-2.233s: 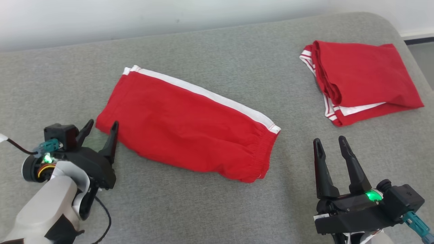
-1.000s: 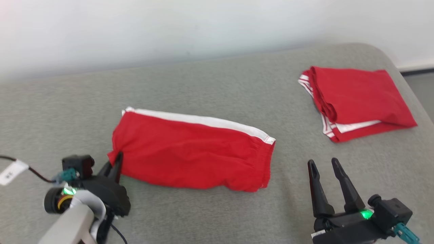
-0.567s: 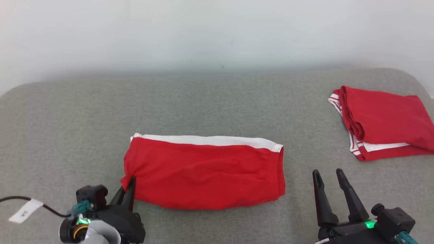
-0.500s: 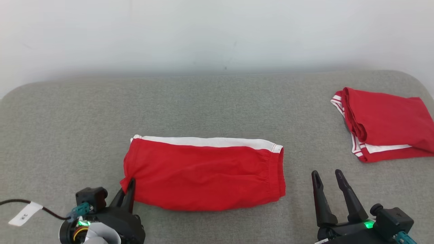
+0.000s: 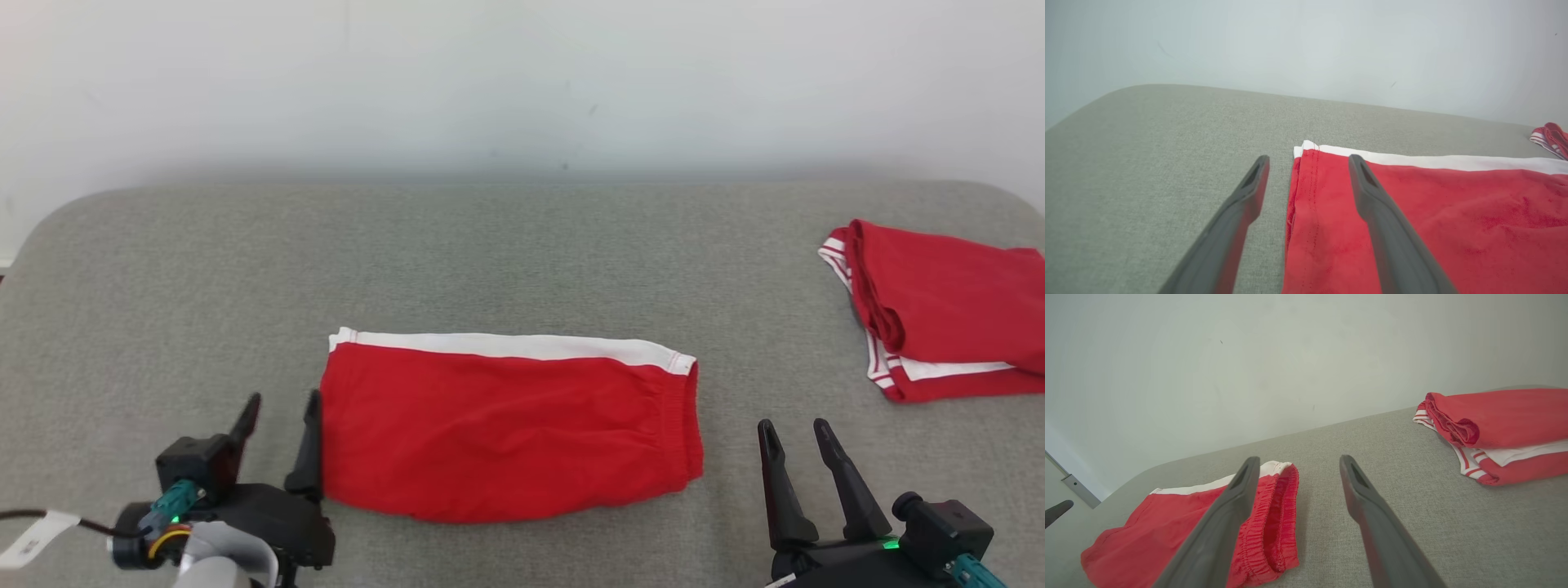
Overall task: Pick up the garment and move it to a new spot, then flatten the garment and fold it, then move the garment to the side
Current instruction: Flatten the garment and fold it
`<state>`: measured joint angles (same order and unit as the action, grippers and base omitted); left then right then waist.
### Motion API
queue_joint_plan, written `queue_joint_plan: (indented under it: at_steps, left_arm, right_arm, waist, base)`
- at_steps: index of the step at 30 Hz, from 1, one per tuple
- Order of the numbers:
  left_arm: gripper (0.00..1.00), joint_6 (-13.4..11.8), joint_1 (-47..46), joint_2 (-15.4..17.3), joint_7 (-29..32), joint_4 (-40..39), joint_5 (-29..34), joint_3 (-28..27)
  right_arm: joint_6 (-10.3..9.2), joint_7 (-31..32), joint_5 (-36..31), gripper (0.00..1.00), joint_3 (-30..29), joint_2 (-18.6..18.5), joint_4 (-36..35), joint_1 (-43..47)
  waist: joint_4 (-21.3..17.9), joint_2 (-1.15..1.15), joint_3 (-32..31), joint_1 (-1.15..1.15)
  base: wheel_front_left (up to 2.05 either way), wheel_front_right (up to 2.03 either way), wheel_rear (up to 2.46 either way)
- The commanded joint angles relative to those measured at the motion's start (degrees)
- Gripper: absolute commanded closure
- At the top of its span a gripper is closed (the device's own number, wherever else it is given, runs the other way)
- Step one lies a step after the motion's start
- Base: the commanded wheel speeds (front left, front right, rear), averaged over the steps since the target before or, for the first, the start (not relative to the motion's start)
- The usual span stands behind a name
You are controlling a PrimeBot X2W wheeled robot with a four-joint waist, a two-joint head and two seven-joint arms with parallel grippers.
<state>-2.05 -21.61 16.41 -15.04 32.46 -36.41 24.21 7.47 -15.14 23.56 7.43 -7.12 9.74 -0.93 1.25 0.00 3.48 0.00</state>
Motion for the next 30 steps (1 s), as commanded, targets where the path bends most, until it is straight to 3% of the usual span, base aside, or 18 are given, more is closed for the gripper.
queue_joint_plan:
  at_steps: [1,2,9,17,30]
  left_arm:
    - [0.00,-0.4,1.5,0.3,-0.1,-1.2,1.3,-0.8]
    - [0.00,-1.2,2.5,1.1,-0.1,-4.2,4.4,-2.7]
    - [0.00,-3.0,7.6,2.1,-0.1,-12.5,11.3,-6.8]
    - [0.00,-4.1,12.5,2.9,-0.1,-17.4,13.5,-8.8]
    - [0.00,-4.3,14.4,1.4,-0.1,-19.0,13.9,-9.2]
  right_arm:
    - [0.07,0.0,0.0,0.00,-0.1,-0.2,0.3,-0.2]
    - [0.06,0.0,-0.2,0.00,-0.3,-0.3,1.4,-0.5]
    - [0.07,0.4,-0.9,0.00,-1.6,-0.4,5.6,-1.4]
    - [0.06,2.7,-1.4,0.00,-1.1,0.1,12.1,-6.0]
    - [0.06,8.2,-6.2,0.00,-2.8,-0.5,31.2,-16.9]
  waist:
    - [0.6,0.00,0.0,0.00]
    - [1.2,0.00,-0.2,0.00]
    - [4.0,0.00,-1.2,0.00]
    - [8.0,0.00,-1.4,0.00]
    - [12.5,0.00,-0.5,0.00]
  base:
    - [0.00,0.00,0.00]
    - [0.00,0.00,0.00]
    - [0.00,0.00,0.00]
    - [0.00,0.00,0.00]
    - [0.00,0.00,0.00]
